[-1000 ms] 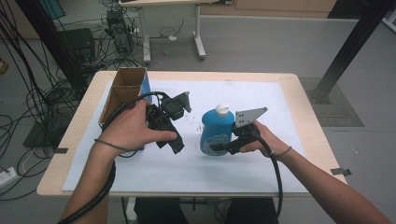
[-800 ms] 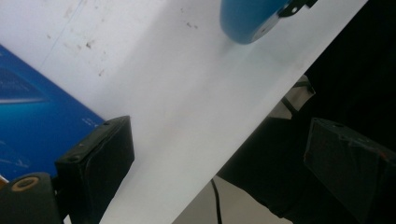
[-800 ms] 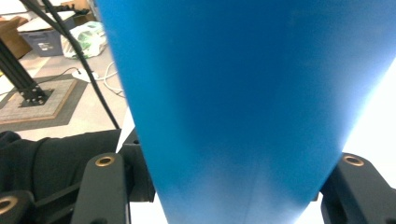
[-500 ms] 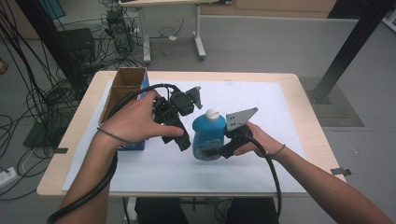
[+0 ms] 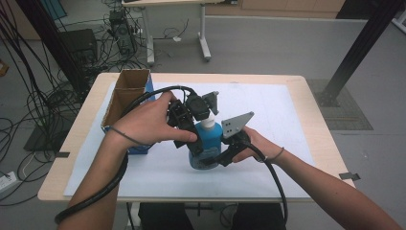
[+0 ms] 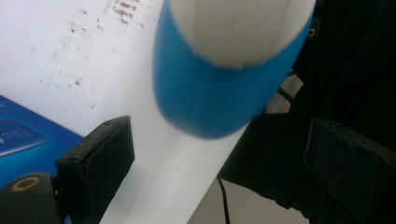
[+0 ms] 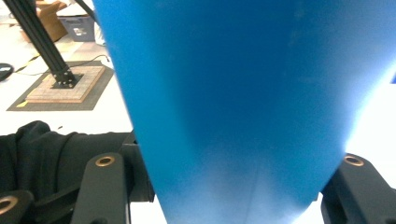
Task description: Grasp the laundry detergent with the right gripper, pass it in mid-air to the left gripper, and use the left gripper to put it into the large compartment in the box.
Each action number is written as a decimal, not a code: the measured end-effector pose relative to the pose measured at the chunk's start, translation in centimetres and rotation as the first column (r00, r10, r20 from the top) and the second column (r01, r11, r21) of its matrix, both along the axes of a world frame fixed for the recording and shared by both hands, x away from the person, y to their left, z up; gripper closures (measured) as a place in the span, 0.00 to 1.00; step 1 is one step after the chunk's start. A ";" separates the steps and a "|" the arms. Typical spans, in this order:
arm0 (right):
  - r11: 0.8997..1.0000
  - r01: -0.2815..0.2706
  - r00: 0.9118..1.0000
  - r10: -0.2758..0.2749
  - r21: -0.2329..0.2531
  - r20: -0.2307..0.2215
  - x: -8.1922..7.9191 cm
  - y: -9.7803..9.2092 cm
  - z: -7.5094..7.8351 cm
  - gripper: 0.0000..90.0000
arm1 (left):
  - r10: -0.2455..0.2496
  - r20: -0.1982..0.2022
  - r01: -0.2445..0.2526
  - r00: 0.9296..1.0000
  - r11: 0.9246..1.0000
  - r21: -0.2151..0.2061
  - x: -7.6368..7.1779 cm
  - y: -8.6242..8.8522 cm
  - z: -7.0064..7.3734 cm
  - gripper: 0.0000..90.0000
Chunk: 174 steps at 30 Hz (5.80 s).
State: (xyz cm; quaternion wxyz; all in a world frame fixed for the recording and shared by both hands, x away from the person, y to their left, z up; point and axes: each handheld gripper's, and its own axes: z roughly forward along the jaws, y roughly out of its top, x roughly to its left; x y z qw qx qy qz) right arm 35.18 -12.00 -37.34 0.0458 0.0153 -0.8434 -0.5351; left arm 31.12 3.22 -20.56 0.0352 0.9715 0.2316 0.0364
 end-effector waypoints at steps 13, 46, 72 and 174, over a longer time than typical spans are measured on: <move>0.998 -0.061 0.998 0.061 -0.005 0.015 -0.1 2.0 0.2 0.45 | -0.049 -0.012 0.049 0.999 0.999 0.022 0.1 -1.3 -0.1 0.10; 0.998 -0.061 0.998 0.061 -0.002 0.022 -0.1 2.0 0.2 0.45 | -0.049 -0.014 0.049 0.999 0.999 0.021 0.3 -1.4 -0.2 0.10; 0.998 -0.058 0.998 0.058 -0.001 0.038 -0.2 1.7 0.4 0.46 | -0.048 -0.017 0.049 0.999 0.999 0.019 0.3 -1.4 -0.2 0.10; 0.996 -0.087 0.995 0.087 -0.004 0.054 -0.5 1.8 0.8 0.46 | -0.128 -0.039 0.131 0.991 0.986 0.105 0.8 -2.8 -1.4 0.40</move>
